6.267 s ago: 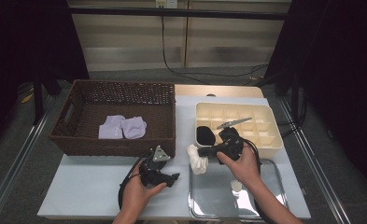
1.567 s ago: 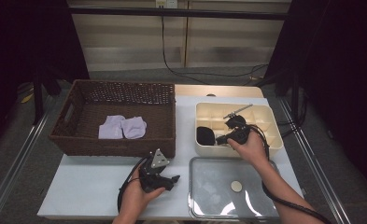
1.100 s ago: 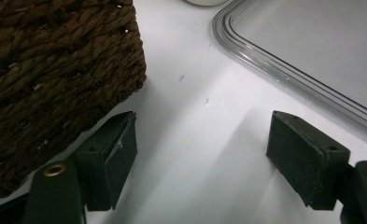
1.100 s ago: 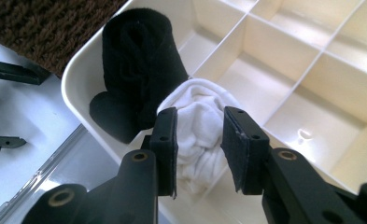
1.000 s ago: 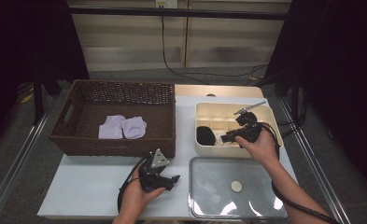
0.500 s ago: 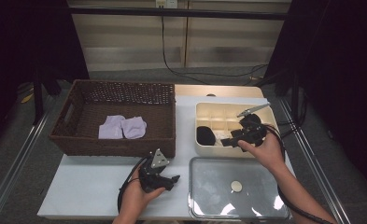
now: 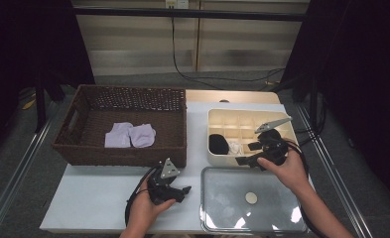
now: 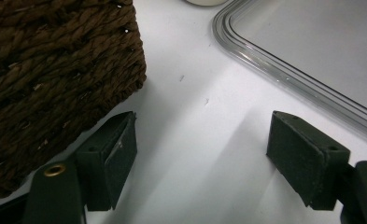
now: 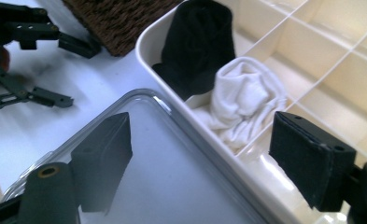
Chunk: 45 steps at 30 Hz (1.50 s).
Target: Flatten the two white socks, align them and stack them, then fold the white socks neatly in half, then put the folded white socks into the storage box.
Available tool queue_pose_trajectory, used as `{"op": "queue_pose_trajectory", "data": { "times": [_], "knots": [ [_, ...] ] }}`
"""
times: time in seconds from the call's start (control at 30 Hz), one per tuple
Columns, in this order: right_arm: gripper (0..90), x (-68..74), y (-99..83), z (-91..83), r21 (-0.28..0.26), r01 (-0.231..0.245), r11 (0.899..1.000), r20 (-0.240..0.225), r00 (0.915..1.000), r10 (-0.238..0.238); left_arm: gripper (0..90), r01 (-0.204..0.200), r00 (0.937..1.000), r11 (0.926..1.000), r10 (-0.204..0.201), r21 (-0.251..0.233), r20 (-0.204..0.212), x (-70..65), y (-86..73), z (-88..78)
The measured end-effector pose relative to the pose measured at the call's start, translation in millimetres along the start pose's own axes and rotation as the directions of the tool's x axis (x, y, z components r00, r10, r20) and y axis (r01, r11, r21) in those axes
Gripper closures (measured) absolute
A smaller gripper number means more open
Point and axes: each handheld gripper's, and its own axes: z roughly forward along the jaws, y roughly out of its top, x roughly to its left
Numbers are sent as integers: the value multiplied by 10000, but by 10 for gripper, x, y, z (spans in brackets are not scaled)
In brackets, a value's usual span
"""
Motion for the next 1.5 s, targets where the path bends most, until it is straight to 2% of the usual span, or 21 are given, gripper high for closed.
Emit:
{"op": "queue_pose_trajectory", "data": {
  "times": [0.1,0.2,0.47,0.77,0.83,0.93,1.1,1.27,1.33,1.5],
  "knots": [
    [182,48,-43,9,-8,155,9999,-43,9999,-155,239,-1,10000,10000,1,-6,3,0,0,0],
    [169,99,-83,17,-93,333,9994,-291,9990,-335,239,-3,10000,10000,3,-4,2,0,0,0],
    [166,220,-193,75,72,755,9971,-592,9954,-749,239,0,10000,10000,0,-8,4,0,0,0],
    [165,302,-409,231,411,873,9953,-899,9925,-833,239,23,10000,10000,-23,-61,37,2,-2,4],
    [166,310,-462,274,434,1017,9939,-954,9907,-972,239,23,10000,10000,-22,-62,38,2,-2,4],
    [165,320,-545,344,508,919,9945,-1079,9904,-860,239,3,10000,10000,-3,-41,20,1,-1,2],
    [166,336,-640,437,441,1084,9931,-910,9904,-1041,239,17,10000,10000,-17,-63,36,2,-2,4],
    [163,370,-705,508,378,1514,9877,-582,9871,-1491,239,22,10000,10000,-21,-63,35,3,-2,4],
    [161,385,-726,529,394,1809,9827,-411,9829,-1793,238,12,10000,10000,-12,-61,40,3,-2,4],
    [156,415,-772,546,125,2021,9793,-164,9793,-2019,233,17,10000,10000,-17,-58,91,4,-2,5]
  ]
}}
